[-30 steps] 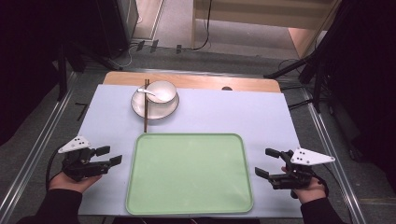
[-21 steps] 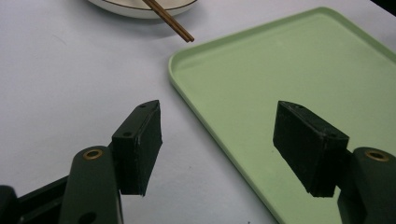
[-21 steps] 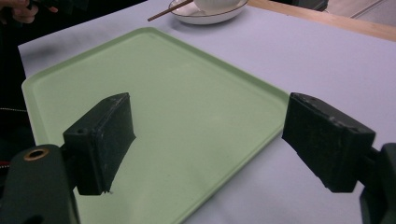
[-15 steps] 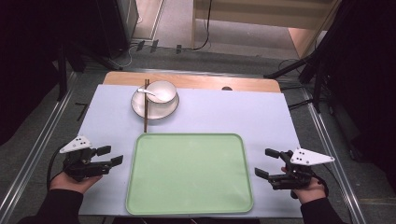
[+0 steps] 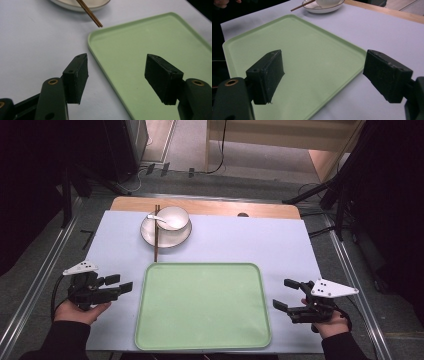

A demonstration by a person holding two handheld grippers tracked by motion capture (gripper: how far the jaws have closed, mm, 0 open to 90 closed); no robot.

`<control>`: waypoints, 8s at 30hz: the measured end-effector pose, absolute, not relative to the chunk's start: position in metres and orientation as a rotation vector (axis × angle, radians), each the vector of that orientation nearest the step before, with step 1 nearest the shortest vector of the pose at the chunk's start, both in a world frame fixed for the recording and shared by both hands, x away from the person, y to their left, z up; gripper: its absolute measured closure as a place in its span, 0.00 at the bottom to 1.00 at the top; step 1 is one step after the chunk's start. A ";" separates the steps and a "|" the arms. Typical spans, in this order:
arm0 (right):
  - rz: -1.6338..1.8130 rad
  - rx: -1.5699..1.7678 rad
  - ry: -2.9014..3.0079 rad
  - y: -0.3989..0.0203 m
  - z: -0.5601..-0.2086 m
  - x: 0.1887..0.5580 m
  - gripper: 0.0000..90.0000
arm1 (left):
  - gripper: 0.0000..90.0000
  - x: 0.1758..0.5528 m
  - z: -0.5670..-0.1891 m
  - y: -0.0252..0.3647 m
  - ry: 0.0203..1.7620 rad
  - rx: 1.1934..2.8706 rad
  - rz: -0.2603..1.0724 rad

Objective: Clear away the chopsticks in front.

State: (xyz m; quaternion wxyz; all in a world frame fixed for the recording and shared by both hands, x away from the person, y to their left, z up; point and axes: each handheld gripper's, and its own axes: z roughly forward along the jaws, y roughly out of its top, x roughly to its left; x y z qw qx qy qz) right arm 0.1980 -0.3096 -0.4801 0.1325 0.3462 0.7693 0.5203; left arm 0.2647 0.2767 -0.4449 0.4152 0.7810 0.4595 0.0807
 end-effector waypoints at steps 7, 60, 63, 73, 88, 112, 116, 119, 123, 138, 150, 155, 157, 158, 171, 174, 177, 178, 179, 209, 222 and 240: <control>1.504 1.015 2.228 -0.309 -0.480 0.199 0.19 | 0.39 0.285 -0.434 0.268 1.183 1.975 0.203; 1.480 1.008 2.255 -0.308 -0.481 0.193 0.19 | 0.70 0.456 -0.464 0.195 1.504 2.094 0.313; 1.478 1.009 2.254 -0.309 -0.481 0.193 0.19 | 0.71 0.459 -0.468 0.196 1.513 2.090 0.300; 1.486 1.008 2.250 -0.309 -0.480 0.192 0.19 | 0.74 0.461 -0.471 0.190 1.517 2.076 0.311; 1.490 1.007 2.248 -0.310 -0.480 0.192 0.19 | 0.90 0.474 -0.484 0.197 1.625 1.943 0.289; 1.491 1.000 2.256 -0.308 -0.480 0.194 0.19 | 0.96 0.456 -0.436 0.239 1.673 1.835 0.259; 1.493 0.996 2.260 -0.307 -0.480 0.196 0.19 | 0.96 0.442 -0.423 0.241 1.638 1.854 0.250; 1.497 0.984 2.269 -0.304 -0.480 0.199 0.19 | 0.96 0.422 -0.409 0.236 1.587 1.885 0.246; 1.501 0.974 2.275 -0.302 -0.479 0.202 0.19 | 0.96 0.396 -0.400 0.227 1.524 1.897 0.204; 1.509 0.958 2.283 -0.299 -0.479 0.209 0.19 | 0.96 0.311 -0.410 0.201 1.399 1.927 0.186; 1.509 0.936 2.298 -0.295 -0.479 0.211 0.19 | 0.96 0.253 -0.459 0.199 1.500 1.922 0.159; 1.515 0.939 2.290 -0.295 -0.479 0.211 0.19 | 0.96 0.242 -0.469 0.200 1.529 1.912 0.125; 1.513 0.937 2.297 -0.295 -0.479 0.211 0.19 | 0.96 0.238 -0.476 0.197 1.536 1.924 0.098; 1.513 0.937 2.297 -0.295 -0.479 0.211 0.19 | 0.96 0.238 -0.476 0.197 1.536 1.924 0.098; 1.518 0.934 2.298 -0.295 -0.478 0.211 0.19 | 0.95 0.235 -0.499 0.186 1.591 2.033 0.043; 1.520 0.932 2.299 -0.294 -0.478 0.211 0.19 | 0.94 0.235 -0.502 0.184 1.587 2.042 0.056; 1.516 0.926 2.302 -0.294 -0.479 0.212 0.19 | 0.92 0.235 -0.502 0.180 1.569 2.054 0.088; 1.515 0.925 2.303 -0.294 -0.479 0.211 0.19 | 0.92 0.234 -0.502 0.180 1.564 2.059 0.093; 1.516 0.927 2.302 -0.294 -0.478 0.211 0.19 | 0.91 0.234 -0.502 0.180 1.559 2.062 0.097; 1.515 0.954 2.282 -0.299 -0.479 0.203 0.19 | 0.38 0.305 -0.470 0.189 1.234 2.115 0.075; 1.517 0.955 2.283 -0.299 -0.479 0.203 0.19 | 0.31 0.351 -0.444 0.195 1.201 2.117 0.129; 1.515 0.962 2.283 -0.299 -0.480 0.203 0.19 | 0.36 0.434 -0.445 0.214 1.300 2.093 0.242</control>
